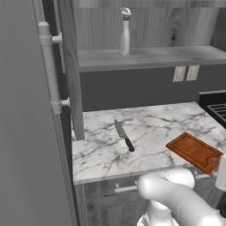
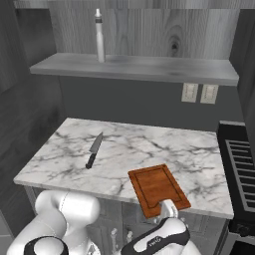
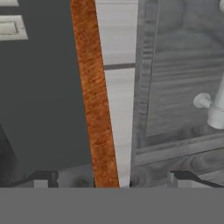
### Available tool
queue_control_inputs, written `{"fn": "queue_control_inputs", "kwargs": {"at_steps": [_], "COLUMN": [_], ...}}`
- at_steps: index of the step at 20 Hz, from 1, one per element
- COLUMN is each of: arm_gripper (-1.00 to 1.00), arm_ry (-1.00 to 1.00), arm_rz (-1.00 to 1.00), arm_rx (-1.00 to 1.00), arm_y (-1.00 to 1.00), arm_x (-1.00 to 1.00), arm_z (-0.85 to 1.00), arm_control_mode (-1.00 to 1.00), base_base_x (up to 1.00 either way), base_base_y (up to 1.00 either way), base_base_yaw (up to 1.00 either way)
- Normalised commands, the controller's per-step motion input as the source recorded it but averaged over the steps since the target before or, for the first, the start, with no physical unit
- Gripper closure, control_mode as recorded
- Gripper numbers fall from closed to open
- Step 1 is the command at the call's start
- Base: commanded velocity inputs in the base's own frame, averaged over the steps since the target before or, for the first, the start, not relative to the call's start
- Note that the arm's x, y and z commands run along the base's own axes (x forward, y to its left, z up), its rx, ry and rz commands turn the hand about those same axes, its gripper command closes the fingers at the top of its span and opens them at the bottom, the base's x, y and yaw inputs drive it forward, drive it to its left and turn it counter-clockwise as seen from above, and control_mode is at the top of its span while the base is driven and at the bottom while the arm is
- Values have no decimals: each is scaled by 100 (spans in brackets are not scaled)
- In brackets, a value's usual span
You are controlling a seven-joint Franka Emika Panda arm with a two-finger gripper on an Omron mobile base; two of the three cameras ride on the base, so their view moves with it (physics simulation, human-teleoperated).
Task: Move the cutting board and knife to the sink. Then move spray from the cabinet to the counter.
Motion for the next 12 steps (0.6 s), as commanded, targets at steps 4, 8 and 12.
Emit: {"fn": "queue_control_inputs", "kwargs": {"at_steps": [4,8,12], "arm_gripper": [-100,-100,-100], "arm_ry": [0,0,0], "arm_rz": [0,0,0], "arm_rx": [0,0,0], "arm_y": [10,2,0], "arm_x": [11,15,3], "arm_z": [0,0,0], "arm_control_mode": [-100,-100,-100], "base_base_x": [0,0,0], "base_base_y": [0,0,0], "base_base_yaw": [0,0,0]}}
